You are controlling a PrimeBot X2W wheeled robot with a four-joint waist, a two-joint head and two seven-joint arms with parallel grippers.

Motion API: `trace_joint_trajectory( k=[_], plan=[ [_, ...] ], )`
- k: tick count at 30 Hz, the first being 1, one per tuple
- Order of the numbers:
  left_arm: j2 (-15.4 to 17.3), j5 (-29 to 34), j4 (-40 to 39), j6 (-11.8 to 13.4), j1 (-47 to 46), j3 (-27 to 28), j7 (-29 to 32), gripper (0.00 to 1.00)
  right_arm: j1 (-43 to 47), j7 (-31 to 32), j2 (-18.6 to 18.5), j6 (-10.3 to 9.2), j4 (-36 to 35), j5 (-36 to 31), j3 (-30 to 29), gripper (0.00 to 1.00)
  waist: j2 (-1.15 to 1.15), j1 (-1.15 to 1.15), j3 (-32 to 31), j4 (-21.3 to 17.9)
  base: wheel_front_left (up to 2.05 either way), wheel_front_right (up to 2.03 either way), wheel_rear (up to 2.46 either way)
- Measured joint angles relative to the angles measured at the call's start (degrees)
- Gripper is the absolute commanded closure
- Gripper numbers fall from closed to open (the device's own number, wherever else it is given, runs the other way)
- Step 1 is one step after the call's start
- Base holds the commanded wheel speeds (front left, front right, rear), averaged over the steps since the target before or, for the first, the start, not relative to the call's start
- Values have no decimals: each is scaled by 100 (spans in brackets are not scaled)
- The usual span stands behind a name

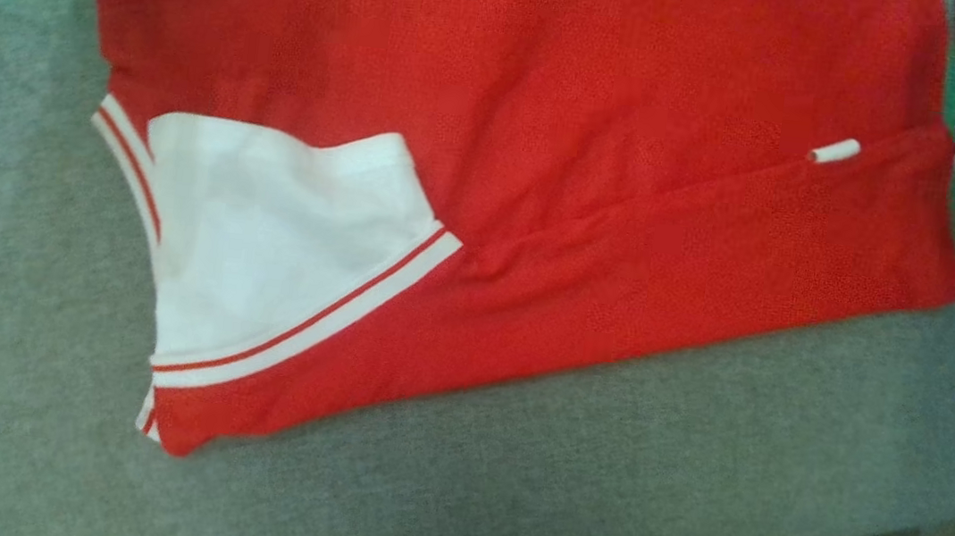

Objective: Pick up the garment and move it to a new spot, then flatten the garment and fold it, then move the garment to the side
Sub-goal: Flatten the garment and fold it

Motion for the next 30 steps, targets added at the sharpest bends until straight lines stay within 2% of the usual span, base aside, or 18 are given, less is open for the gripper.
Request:
trace_joint_trajectory(
  k=[8, 13, 15, 16, 17, 19, 20, 26, 30],
  plan=[
    [-137, 7, -256, 0, -197, -200, -240, 100, -1097, 472, -63, 0, 1239, -141, 571, 0, 0, 0, 148, 342, 0, 0, 0],
    [-155, 12, -327, 0, -248, -241, -280, 100, -1464, 526, -98, 0, 1637, -109, 956, 0, 0, 0, 207, 479, 0, 0, 0],
    [-154, 20, -341, 0, -248, -247, -296, 100, -1578, 530, -120, 0, 1706, -40, 1122, 20, 0, 0, 207, 504, 0, 0, 0],
    [-155, 40, -347, 0, -248, -249, -296, 100, -1607, 530, -125, 0, 1724, 2, 1200, 36, 0, 0, 204, 511, 0, 0, 0],
    [-154, 68, -355, 0, -247, -250, -296, 100, -1635, 532, -127, 0, 1741, 56, 1293, 64, 0, 0, 199, 516, 0, 0, 0],
    [-149, 70, -389, 0, -247, -250, -296, 100, -1666, 578, -136, 0, 1750, 164, 1458, 91, 0, -1, 188, 519, 0, 0, 0],
    [-148, 70, -399, 0, -245, -250, -296, 100, -1681, 580, -143, 0, 1750, 221, 1525, 100, 0, 0, 181, 518, 0, 0, 0],
    [-120, 140, -405, 0, -238, -254, -358, 100, -1813, 514, -292, 0, 1777, 436, 1895, 100, 0, 0, 143, 501, 0, 0, 0],
    [-118, 348, -322, 0, -239, -258, -727, 100, -1899, 174, -302, 0, 1875, 586, 2045, 100, 0, 0, 101, 494, 0, 0, 0]
  ],
)
